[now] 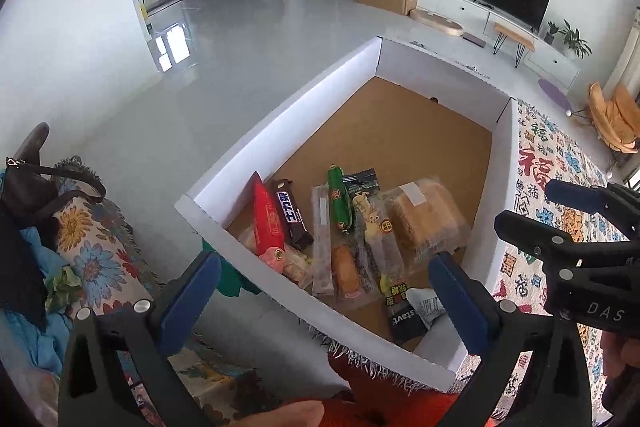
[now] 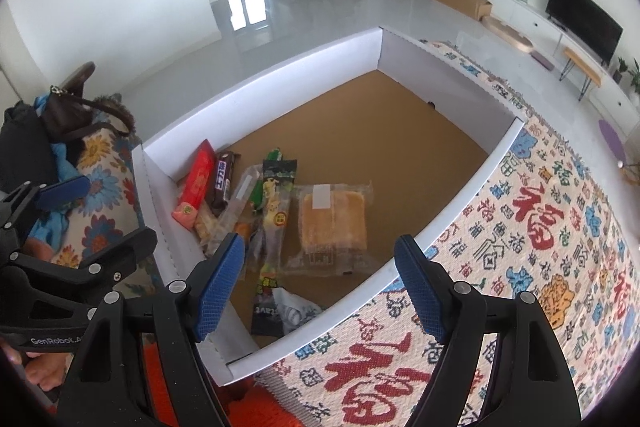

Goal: Organize snacks

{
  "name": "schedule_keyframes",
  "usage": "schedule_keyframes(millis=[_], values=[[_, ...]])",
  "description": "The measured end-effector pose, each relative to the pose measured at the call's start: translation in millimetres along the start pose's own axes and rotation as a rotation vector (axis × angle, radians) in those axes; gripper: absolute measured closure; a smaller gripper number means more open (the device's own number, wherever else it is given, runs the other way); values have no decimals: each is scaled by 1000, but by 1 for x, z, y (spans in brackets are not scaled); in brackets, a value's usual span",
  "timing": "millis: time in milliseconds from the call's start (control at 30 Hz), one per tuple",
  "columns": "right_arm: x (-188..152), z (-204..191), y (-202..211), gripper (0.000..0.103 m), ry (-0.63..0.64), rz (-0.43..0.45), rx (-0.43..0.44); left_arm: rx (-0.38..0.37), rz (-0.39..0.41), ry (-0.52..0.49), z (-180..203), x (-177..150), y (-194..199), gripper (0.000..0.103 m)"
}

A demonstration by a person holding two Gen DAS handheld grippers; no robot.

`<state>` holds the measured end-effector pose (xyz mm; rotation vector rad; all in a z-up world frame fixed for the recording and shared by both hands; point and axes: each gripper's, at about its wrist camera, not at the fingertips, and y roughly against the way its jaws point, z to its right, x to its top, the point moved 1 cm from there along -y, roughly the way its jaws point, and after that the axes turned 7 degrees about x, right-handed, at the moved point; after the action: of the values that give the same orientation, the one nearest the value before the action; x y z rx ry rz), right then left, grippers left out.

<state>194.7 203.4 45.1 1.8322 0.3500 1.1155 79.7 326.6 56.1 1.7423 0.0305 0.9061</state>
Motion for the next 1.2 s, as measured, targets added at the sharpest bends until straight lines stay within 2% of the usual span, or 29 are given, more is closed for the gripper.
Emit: schedule_keyframes(millis=[167,300,600,867,1200], values=[[2,2,3,23,-32,-8,8,1,4,-55,-10,12,11,0],[8,-3,9,23,-7,0,6,-6,10,-43,-16,21,14,0],[11,1,1,23,-41,-119,13,22,-51,-5,-14,20,-7,0],[18,-6,9,23,-26,-114,-15,-3,-87,31,-16,22,-5,0],[22,-7,16,23,-16,-114,-26,-32,-84,24,-12,27,3,0]])
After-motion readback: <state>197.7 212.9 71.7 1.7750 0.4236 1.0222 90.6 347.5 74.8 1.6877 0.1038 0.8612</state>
